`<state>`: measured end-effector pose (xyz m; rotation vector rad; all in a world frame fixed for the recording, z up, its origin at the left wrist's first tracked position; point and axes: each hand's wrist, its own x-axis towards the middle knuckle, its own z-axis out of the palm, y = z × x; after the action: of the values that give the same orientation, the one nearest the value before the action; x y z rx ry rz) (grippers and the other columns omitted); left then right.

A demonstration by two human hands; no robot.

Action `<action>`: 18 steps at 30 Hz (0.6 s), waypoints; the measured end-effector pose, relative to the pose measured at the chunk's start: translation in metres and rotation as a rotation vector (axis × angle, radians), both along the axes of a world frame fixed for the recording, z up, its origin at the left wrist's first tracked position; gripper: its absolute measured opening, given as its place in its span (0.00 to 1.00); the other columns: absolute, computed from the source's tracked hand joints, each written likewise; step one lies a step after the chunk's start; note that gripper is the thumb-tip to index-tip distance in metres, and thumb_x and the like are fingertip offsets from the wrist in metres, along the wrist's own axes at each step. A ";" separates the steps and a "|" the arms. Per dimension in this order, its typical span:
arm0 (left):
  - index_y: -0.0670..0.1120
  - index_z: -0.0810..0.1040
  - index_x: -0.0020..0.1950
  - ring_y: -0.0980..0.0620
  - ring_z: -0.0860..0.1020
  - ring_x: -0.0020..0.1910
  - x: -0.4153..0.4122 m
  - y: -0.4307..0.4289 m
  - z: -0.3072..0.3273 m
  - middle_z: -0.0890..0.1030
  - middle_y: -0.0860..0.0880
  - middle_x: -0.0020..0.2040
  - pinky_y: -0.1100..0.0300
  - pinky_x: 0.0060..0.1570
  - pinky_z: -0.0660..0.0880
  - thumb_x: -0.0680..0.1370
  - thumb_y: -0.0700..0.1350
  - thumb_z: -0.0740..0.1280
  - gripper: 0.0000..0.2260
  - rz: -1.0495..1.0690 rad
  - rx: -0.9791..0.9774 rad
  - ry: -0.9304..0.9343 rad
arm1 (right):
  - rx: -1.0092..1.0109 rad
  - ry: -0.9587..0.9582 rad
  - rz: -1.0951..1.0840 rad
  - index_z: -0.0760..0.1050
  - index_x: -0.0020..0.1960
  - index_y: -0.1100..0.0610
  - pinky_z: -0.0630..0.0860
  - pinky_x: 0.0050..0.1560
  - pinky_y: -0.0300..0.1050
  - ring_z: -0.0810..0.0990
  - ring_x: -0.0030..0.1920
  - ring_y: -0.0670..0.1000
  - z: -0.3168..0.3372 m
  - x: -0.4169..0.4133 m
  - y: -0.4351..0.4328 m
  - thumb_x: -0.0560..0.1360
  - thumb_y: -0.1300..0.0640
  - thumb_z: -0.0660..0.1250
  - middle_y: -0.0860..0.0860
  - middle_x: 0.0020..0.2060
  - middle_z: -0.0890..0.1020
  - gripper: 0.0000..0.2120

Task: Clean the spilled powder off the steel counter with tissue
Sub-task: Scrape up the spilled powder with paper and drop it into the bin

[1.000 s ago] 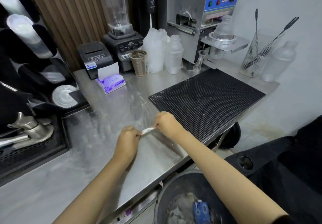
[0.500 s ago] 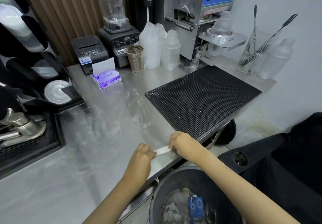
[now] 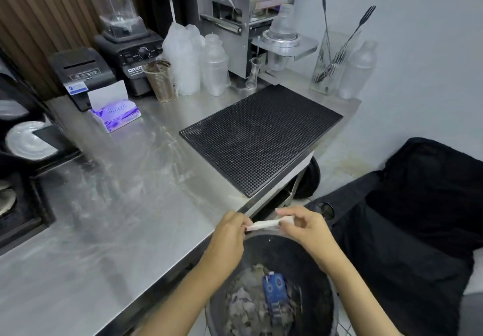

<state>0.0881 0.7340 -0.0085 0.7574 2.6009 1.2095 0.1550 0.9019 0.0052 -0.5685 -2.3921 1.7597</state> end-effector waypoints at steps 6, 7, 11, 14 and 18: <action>0.47 0.72 0.48 0.57 0.72 0.34 0.010 0.016 0.016 0.74 0.49 0.39 0.73 0.32 0.69 0.77 0.33 0.58 0.09 0.013 0.041 -0.306 | 0.028 0.009 -0.227 0.78 0.43 0.50 0.71 0.31 0.27 0.77 0.31 0.36 0.013 0.024 -0.010 0.70 0.67 0.69 0.48 0.34 0.81 0.12; 0.47 0.71 0.49 0.56 0.73 0.35 0.011 0.017 0.018 0.74 0.49 0.39 0.73 0.32 0.70 0.76 0.33 0.60 0.10 0.004 0.079 -0.362 | 0.016 0.004 -0.244 0.79 0.43 0.52 0.71 0.30 0.27 0.77 0.28 0.37 0.013 0.026 -0.008 0.71 0.66 0.68 0.48 0.31 0.81 0.09; 0.50 0.74 0.44 0.58 0.74 0.37 0.016 0.017 0.026 0.77 0.52 0.39 0.72 0.34 0.69 0.72 0.37 0.68 0.08 -0.107 0.043 -0.292 | -0.046 -0.015 -0.258 0.79 0.43 0.56 0.71 0.28 0.32 0.72 0.22 0.41 0.020 0.034 -0.004 0.74 0.65 0.65 0.50 0.23 0.78 0.07; 0.52 0.75 0.38 0.59 0.74 0.35 0.021 0.020 0.033 0.76 0.55 0.35 0.72 0.33 0.69 0.75 0.42 0.67 0.07 -0.103 -0.005 -0.223 | -0.091 0.001 -0.286 0.78 0.43 0.56 0.70 0.25 0.33 0.71 0.21 0.43 0.028 0.038 -0.004 0.76 0.63 0.63 0.53 0.23 0.77 0.07; 0.47 0.78 0.41 0.58 0.72 0.28 0.022 0.028 0.046 0.76 0.50 0.31 0.66 0.29 0.69 0.77 0.42 0.63 0.06 0.016 0.221 -0.387 | -0.175 0.005 -0.312 0.77 0.43 0.62 0.74 0.28 0.35 0.74 0.23 0.45 0.035 0.039 -0.006 0.77 0.64 0.61 0.55 0.25 0.78 0.07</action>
<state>0.1104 0.7617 0.0379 0.4777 2.1899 1.4954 0.1941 0.8964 0.0401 -0.9013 -2.0214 1.8314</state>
